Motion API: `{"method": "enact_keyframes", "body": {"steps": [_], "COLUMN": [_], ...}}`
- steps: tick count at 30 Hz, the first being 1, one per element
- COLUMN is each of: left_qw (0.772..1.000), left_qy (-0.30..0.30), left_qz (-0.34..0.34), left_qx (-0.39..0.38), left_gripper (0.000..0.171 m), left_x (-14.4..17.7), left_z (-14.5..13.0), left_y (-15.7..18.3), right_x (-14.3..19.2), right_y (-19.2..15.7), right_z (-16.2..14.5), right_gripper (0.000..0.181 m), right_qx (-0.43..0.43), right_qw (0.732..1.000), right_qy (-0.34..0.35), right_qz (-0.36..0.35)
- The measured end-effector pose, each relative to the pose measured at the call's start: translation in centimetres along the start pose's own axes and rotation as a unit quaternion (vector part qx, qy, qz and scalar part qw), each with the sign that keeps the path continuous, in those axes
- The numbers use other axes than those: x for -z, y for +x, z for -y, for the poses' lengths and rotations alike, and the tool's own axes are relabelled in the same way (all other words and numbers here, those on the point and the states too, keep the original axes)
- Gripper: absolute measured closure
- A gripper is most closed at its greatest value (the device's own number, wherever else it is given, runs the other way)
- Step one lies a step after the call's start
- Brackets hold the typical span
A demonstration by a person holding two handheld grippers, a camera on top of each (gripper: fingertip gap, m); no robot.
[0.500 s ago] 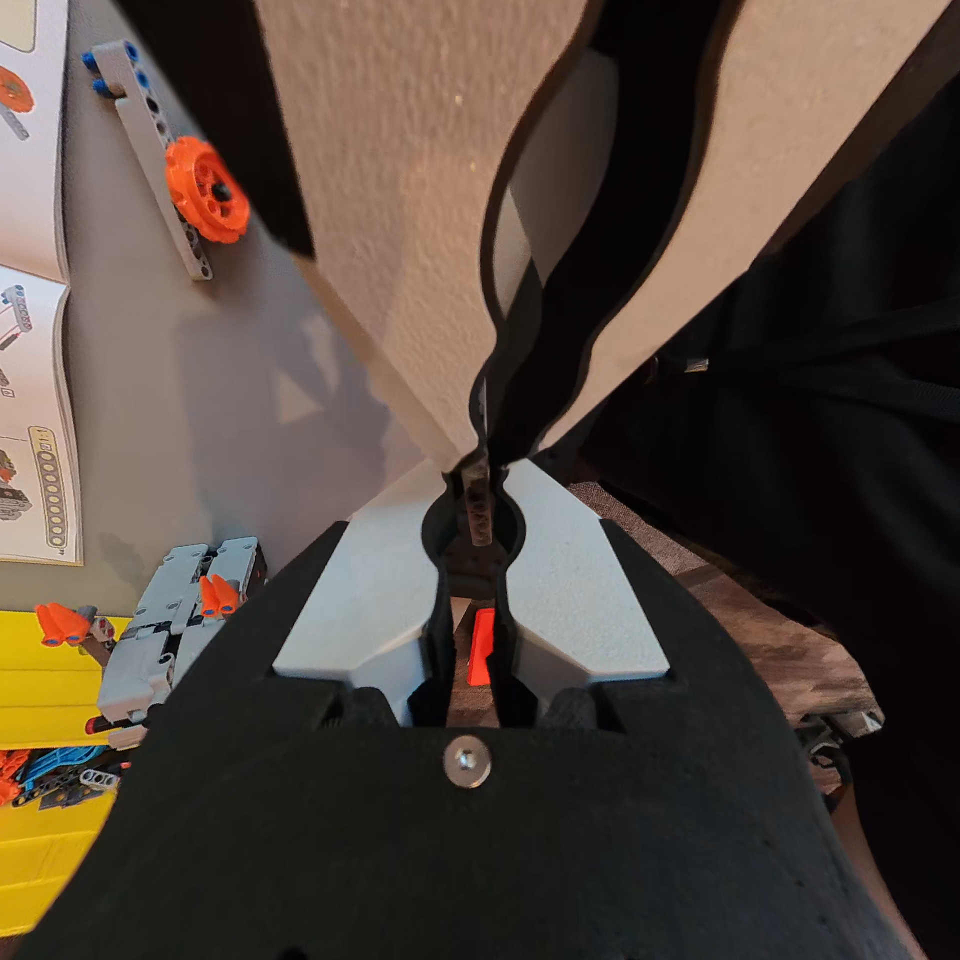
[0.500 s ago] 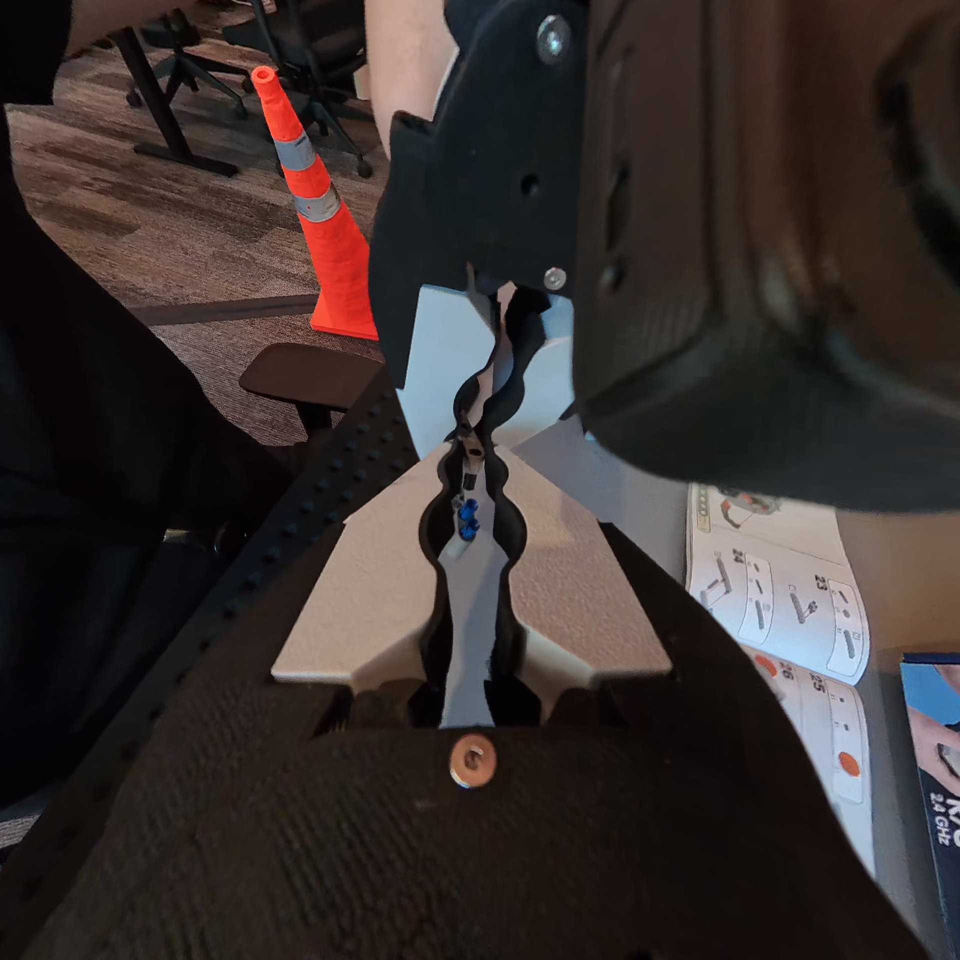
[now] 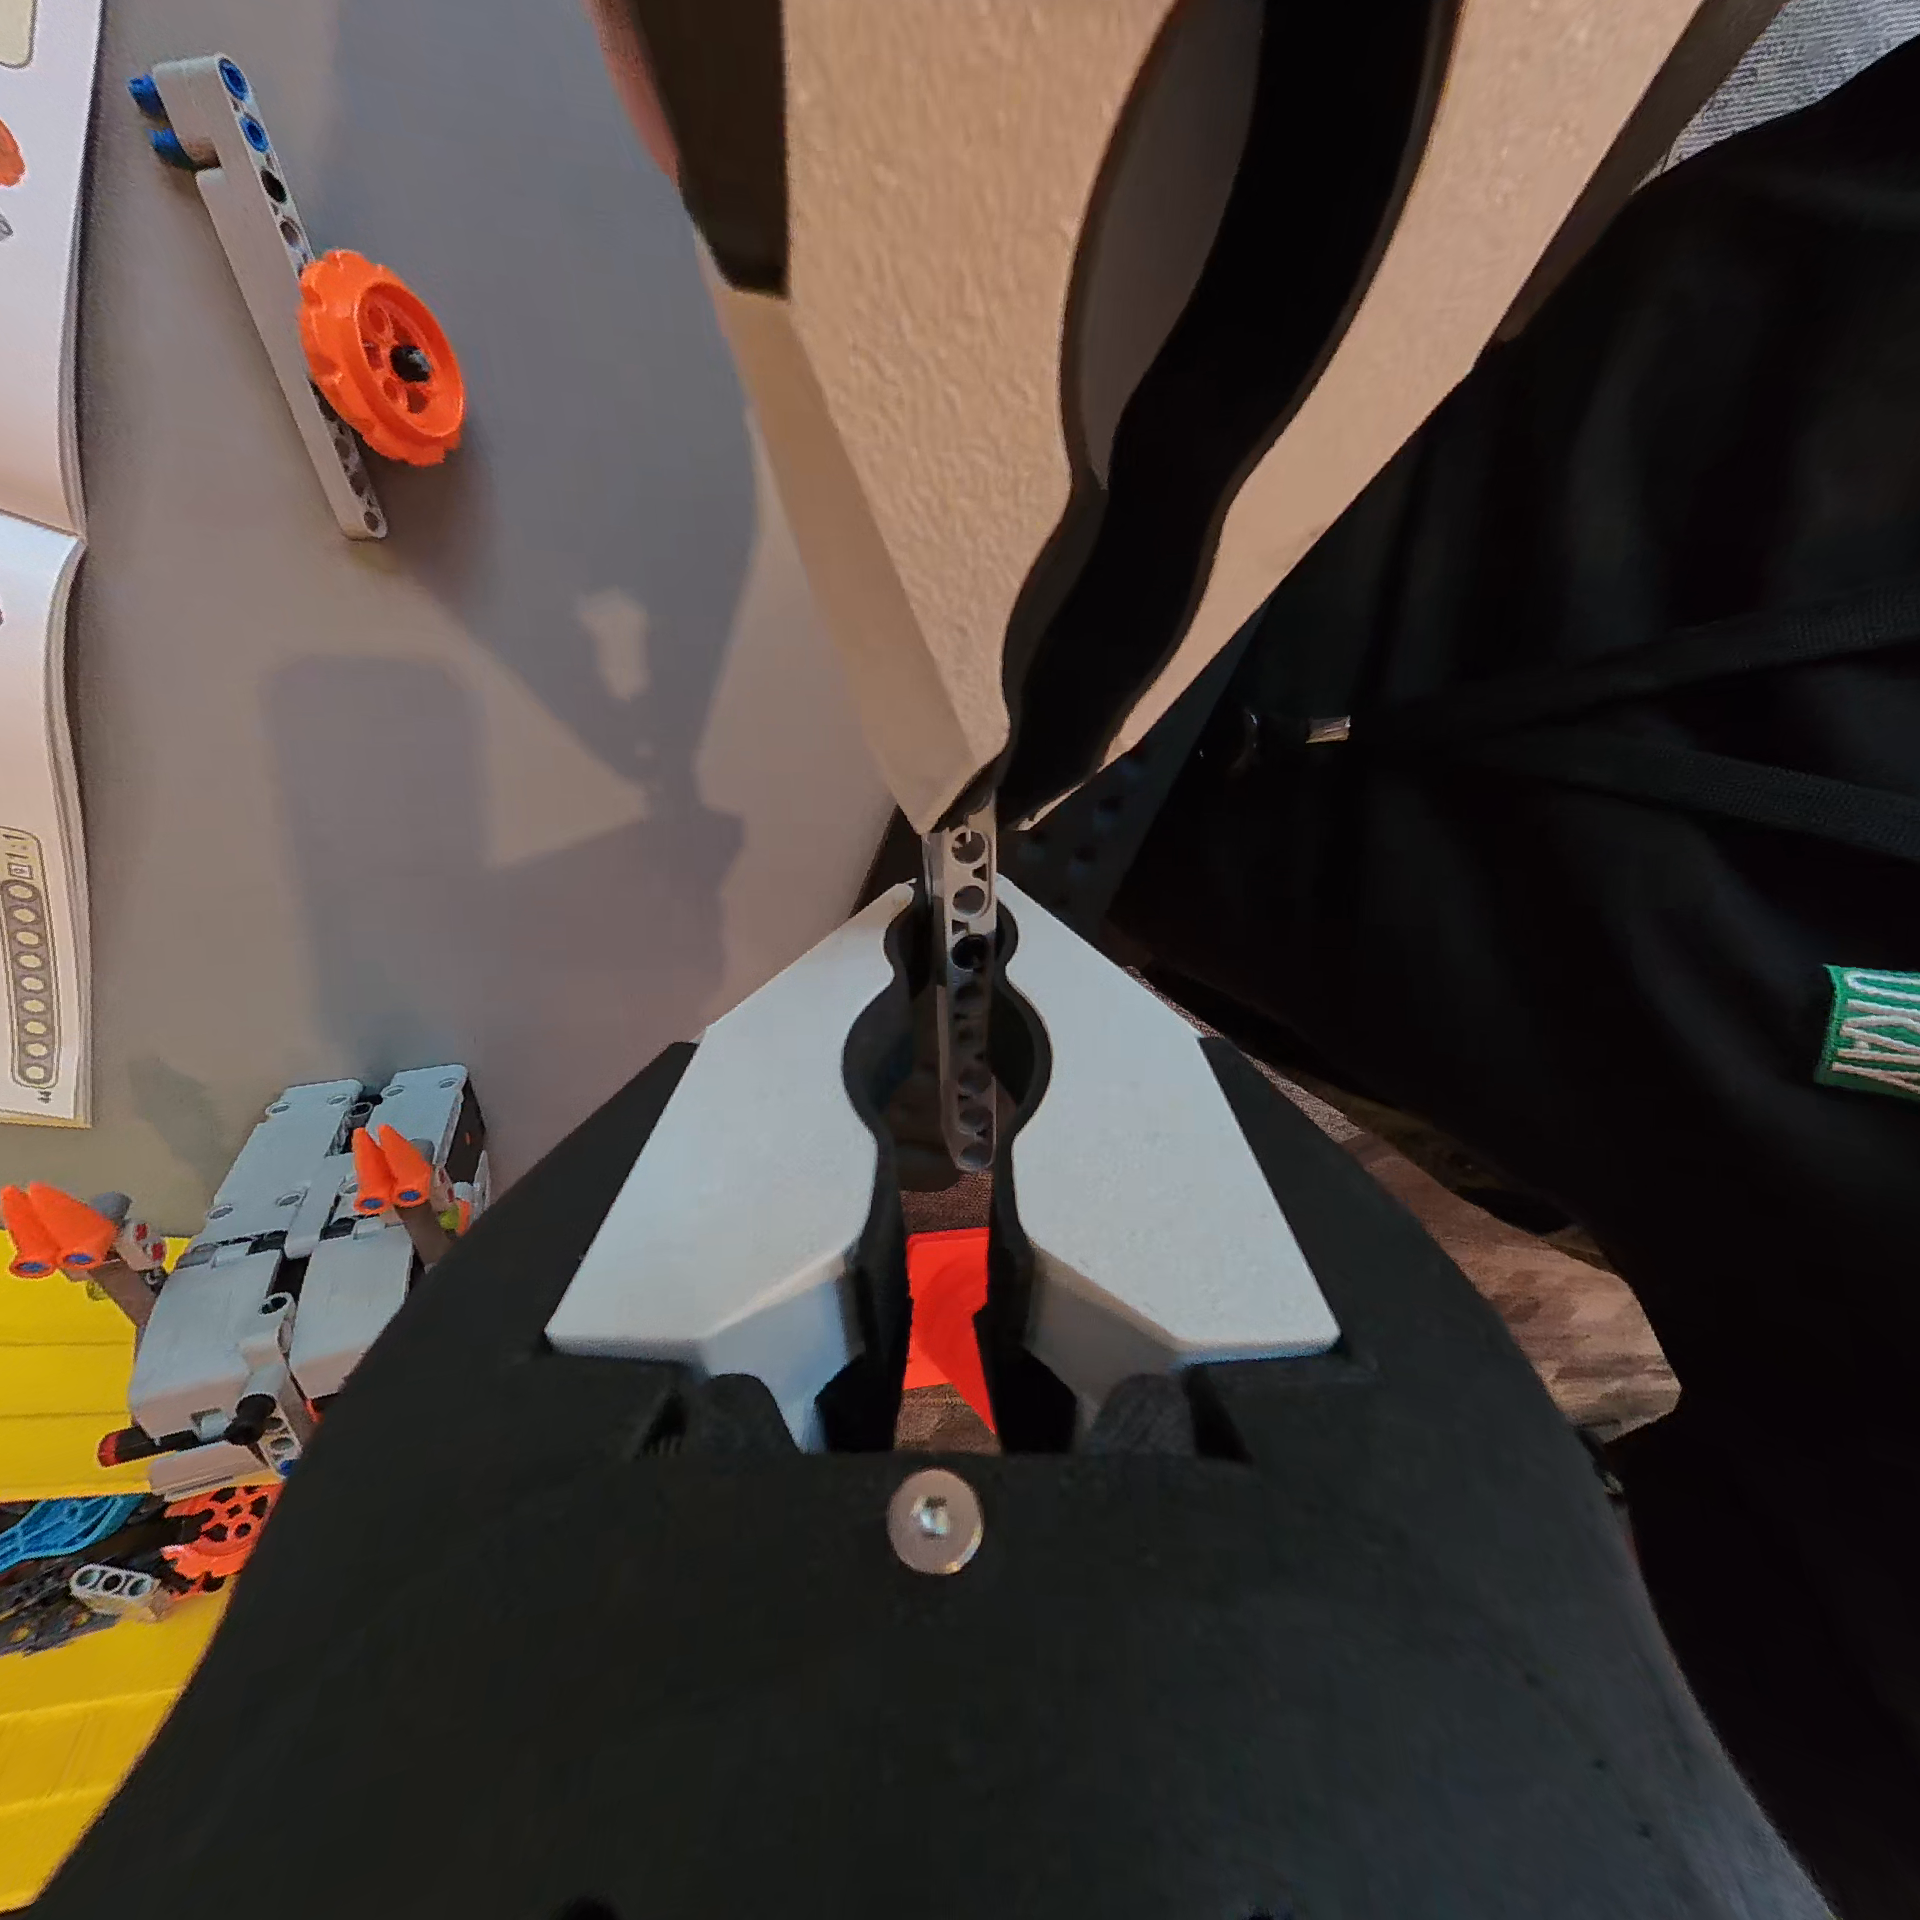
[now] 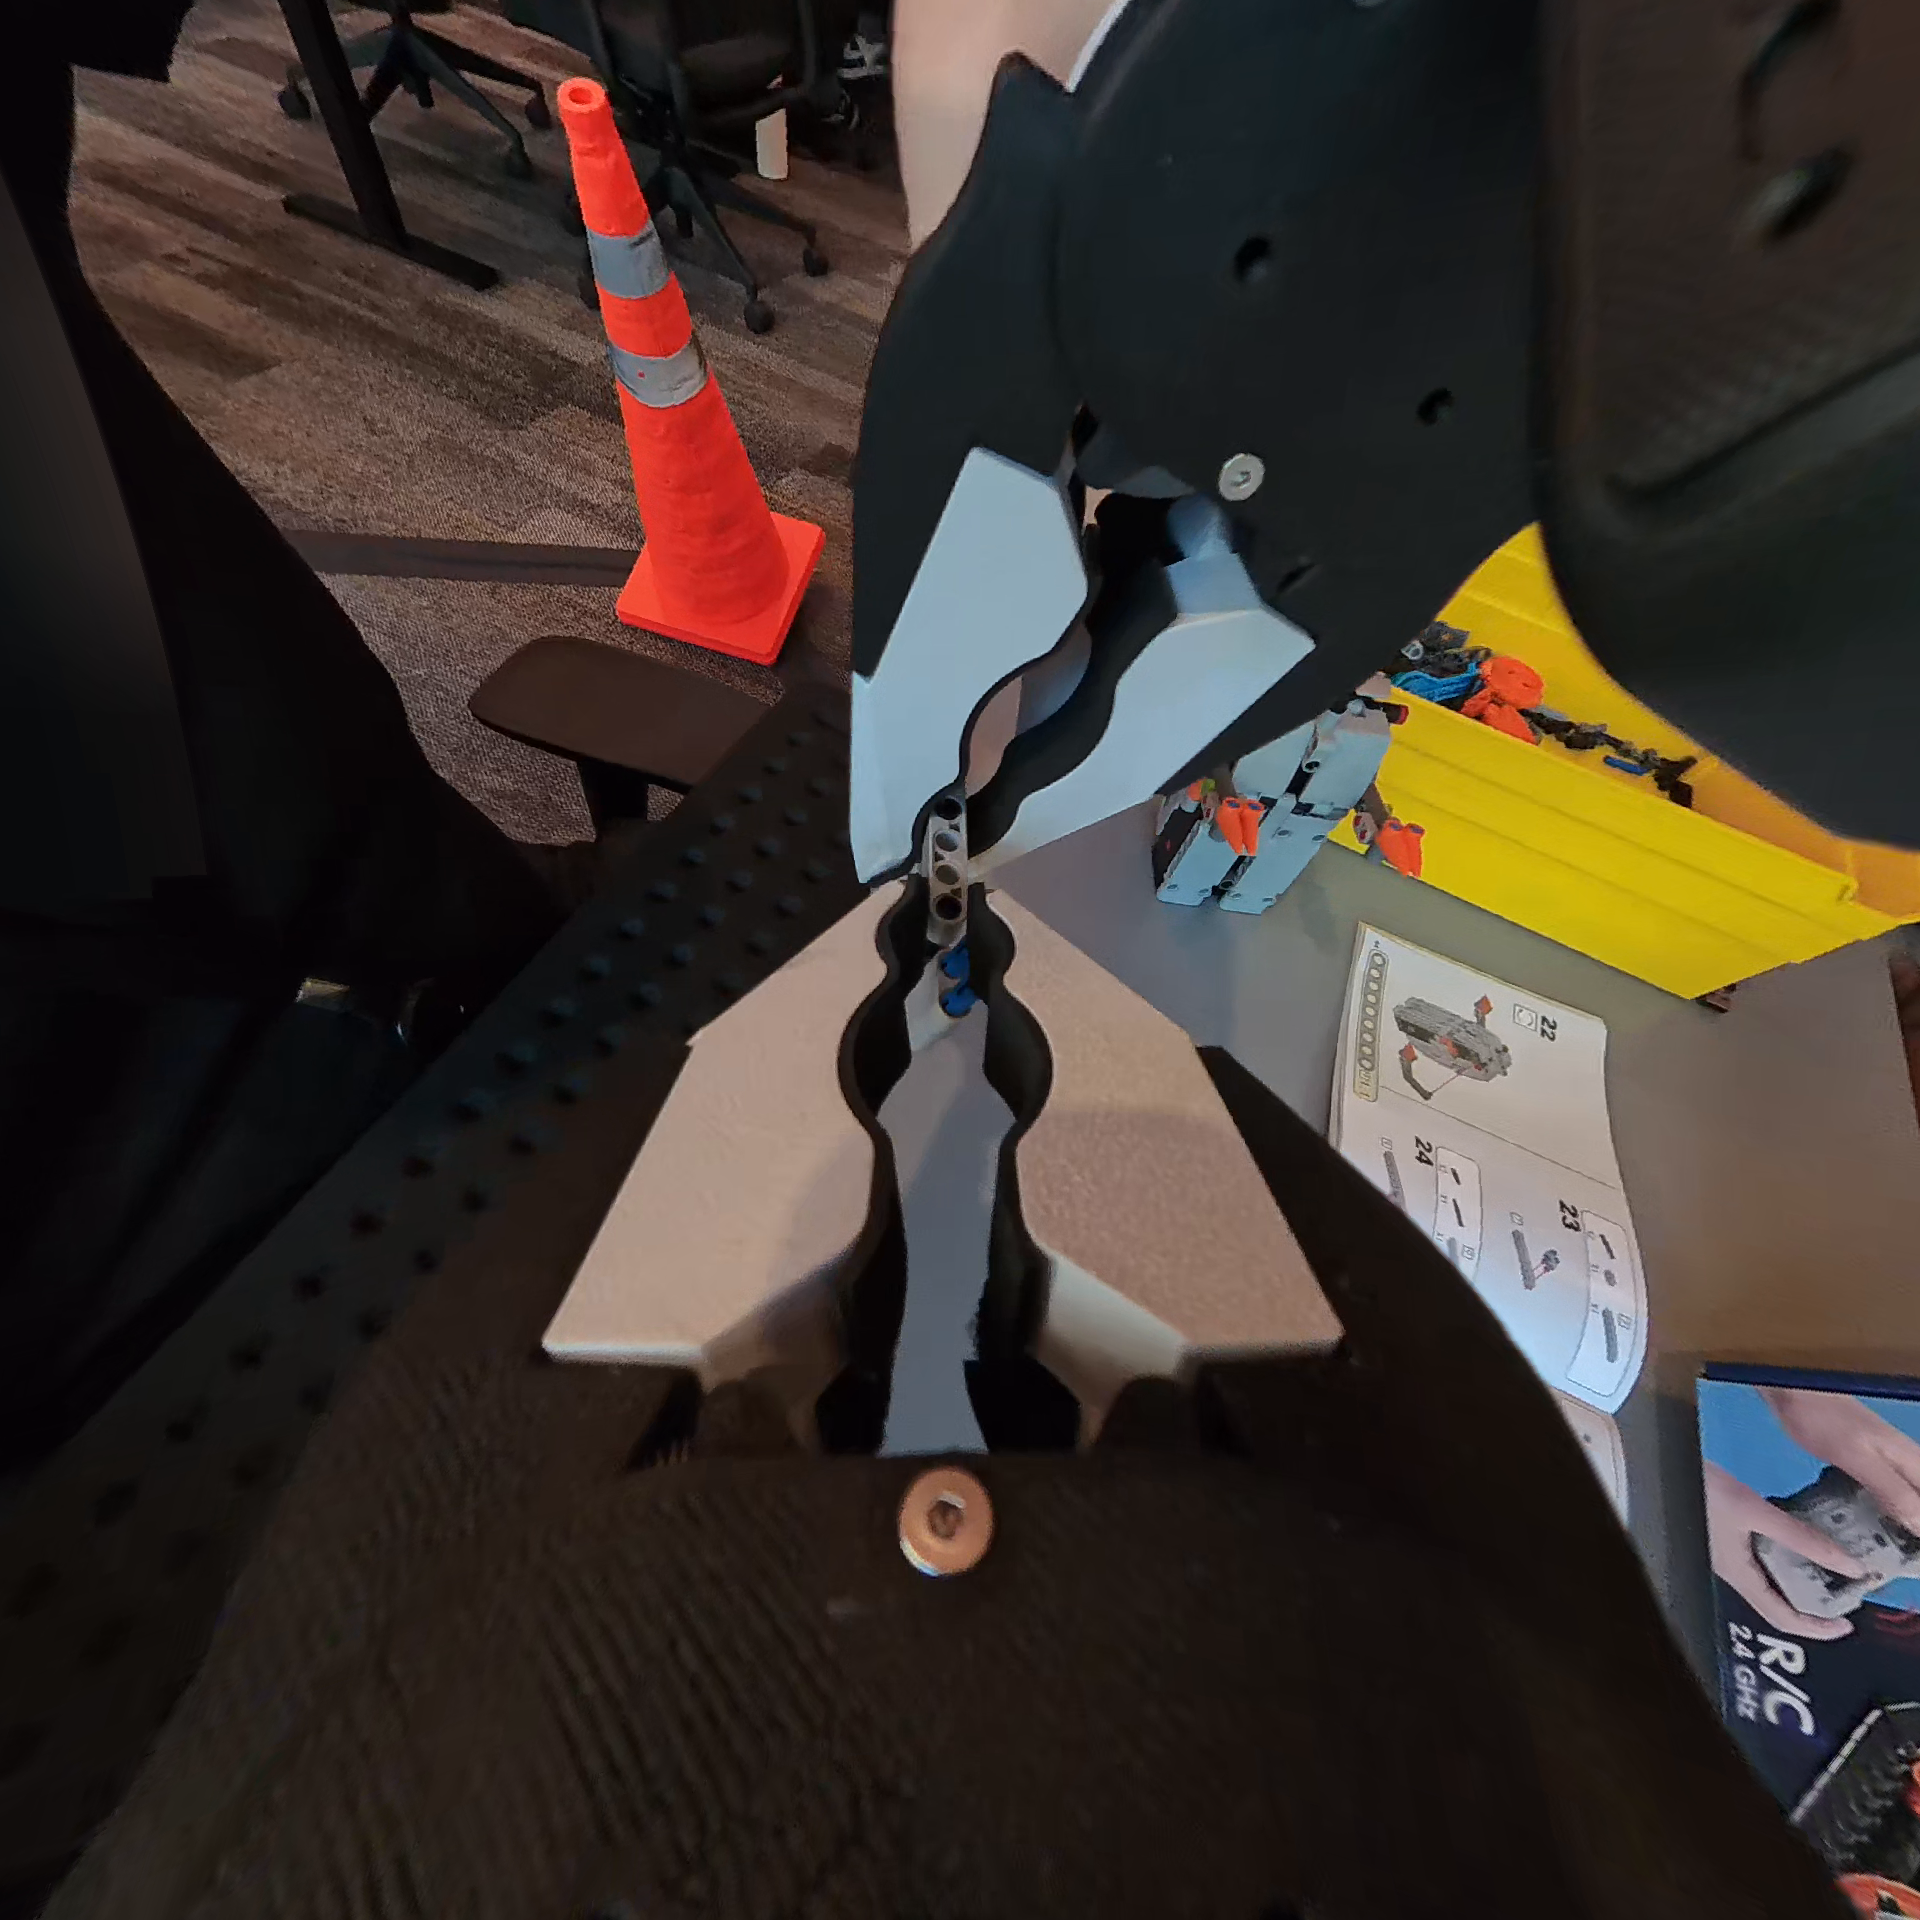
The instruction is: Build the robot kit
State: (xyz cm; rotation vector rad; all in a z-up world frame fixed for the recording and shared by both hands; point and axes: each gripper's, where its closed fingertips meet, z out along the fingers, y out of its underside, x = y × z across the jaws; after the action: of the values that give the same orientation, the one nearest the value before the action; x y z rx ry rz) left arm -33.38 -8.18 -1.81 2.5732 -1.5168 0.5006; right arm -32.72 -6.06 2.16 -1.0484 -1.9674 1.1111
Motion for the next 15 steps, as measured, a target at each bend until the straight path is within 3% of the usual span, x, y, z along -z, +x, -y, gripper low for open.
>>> {"method": "enact_keyframes", "body": {"steps": [15], "left_qw": [1.0], "left_qy": [-0.013], "left_qz": [0.019], "left_qx": [-0.017], "left_gripper": [0.166], "left_x": [0.1], "left_z": [0.06], "left_y": [-0.39], "right_x": [0.08], "right_y": [0.05], "right_z": [-0.67], "right_gripper": [0.175], "right_qx": [-0.032], "right_qw": [0.999], "right_qy": [-0.008], "right_qz": [0.007]}}
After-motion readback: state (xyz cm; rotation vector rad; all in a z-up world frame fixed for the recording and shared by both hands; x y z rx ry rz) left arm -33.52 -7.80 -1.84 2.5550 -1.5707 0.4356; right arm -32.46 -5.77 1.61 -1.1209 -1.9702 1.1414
